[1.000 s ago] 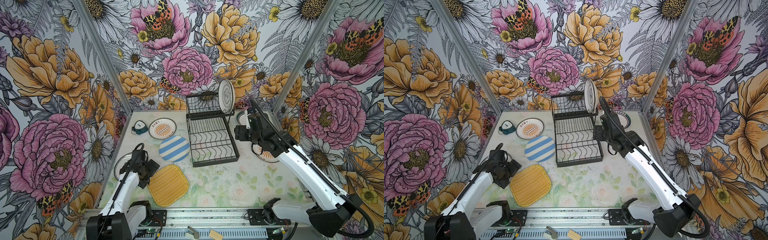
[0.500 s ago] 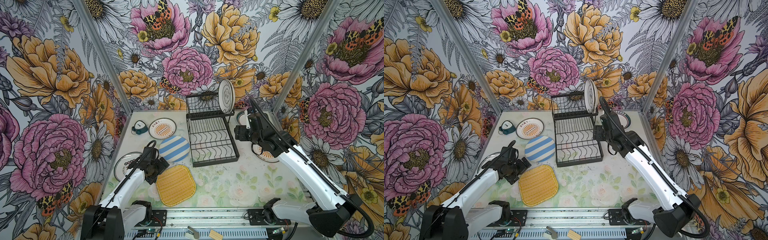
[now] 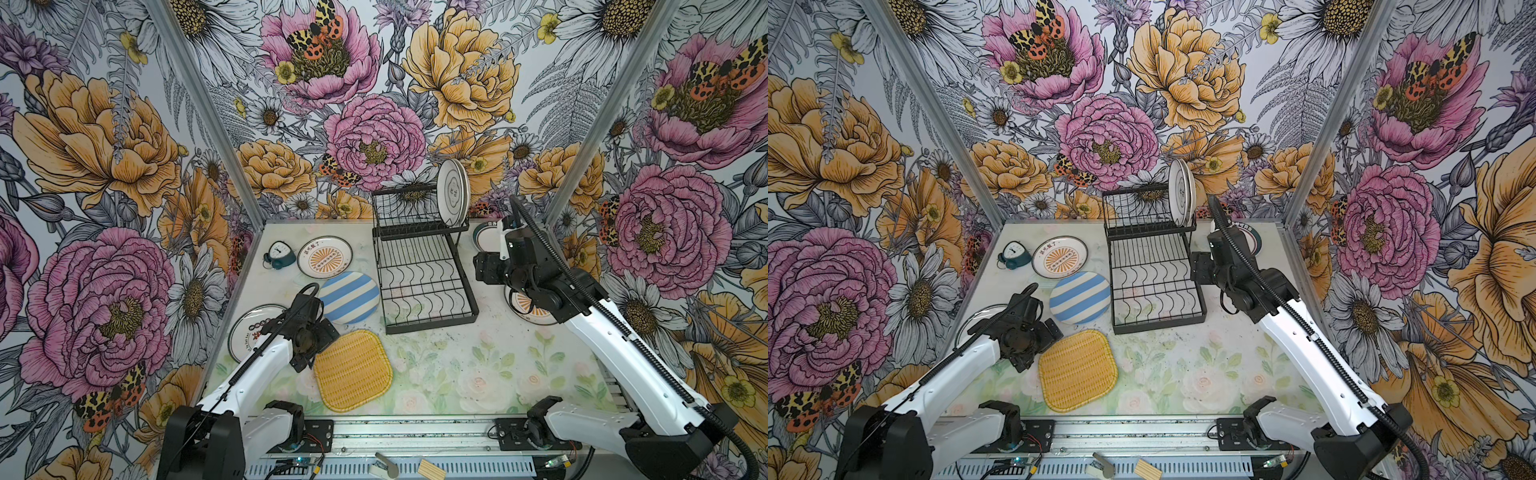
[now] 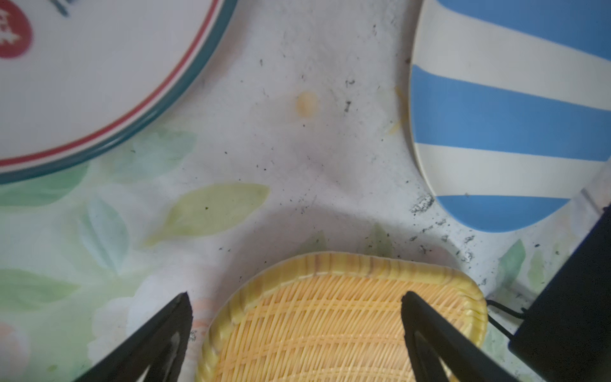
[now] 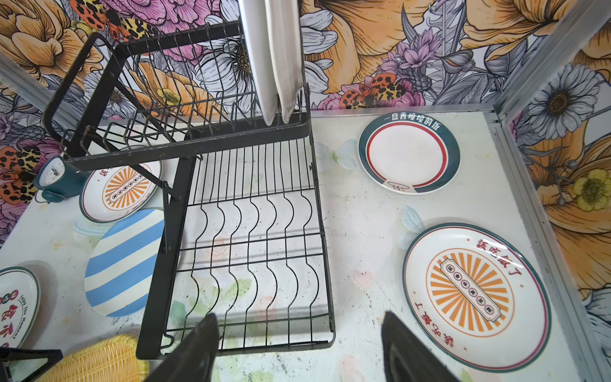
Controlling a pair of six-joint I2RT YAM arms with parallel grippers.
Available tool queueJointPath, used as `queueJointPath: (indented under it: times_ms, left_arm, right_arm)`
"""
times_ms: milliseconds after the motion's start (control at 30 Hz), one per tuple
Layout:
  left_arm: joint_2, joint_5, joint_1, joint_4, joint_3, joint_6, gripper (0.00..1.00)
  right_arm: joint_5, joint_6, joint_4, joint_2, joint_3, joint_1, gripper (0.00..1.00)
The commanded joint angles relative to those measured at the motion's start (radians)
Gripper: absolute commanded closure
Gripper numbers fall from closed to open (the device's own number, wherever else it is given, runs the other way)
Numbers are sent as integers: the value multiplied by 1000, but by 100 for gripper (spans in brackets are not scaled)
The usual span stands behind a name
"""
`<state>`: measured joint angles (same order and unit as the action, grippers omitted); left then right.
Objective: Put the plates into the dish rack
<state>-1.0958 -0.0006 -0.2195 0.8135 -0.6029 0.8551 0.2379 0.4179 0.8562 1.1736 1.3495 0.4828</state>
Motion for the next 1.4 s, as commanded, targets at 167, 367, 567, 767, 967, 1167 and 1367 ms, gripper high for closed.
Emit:
queueJointPath:
  times_ms: [167,367,567,767,967,1167,1367]
  left_arm:
    - [-51,-7,-41,-139,19,6,1]
    - [-152,17,-45,-184,-44,-65,1]
    - [-233,53,-75,-206,-96,-101,1]
    - [-285,80,-116,-210,-126,-116,1]
    - [-307,108,-147,-210,-133,-116,1]
    - [-300,120,-190,-210,-118,-91,2]
    - [-273,116,-213,-212,-102,-66,1]
  right_arm:
    - [3,-1,-7,-21,-3,-8,22]
    - [0,-1,-3,-29,-8,-13,22]
    - [0,-1,1,-41,-14,-19,22]
    - [-1,3,4,-56,-28,-24,22]
    - [-6,7,5,-57,-30,-30,22]
    - [-6,9,5,-63,-32,-32,22]
    - [-11,18,6,-64,-35,-31,22]
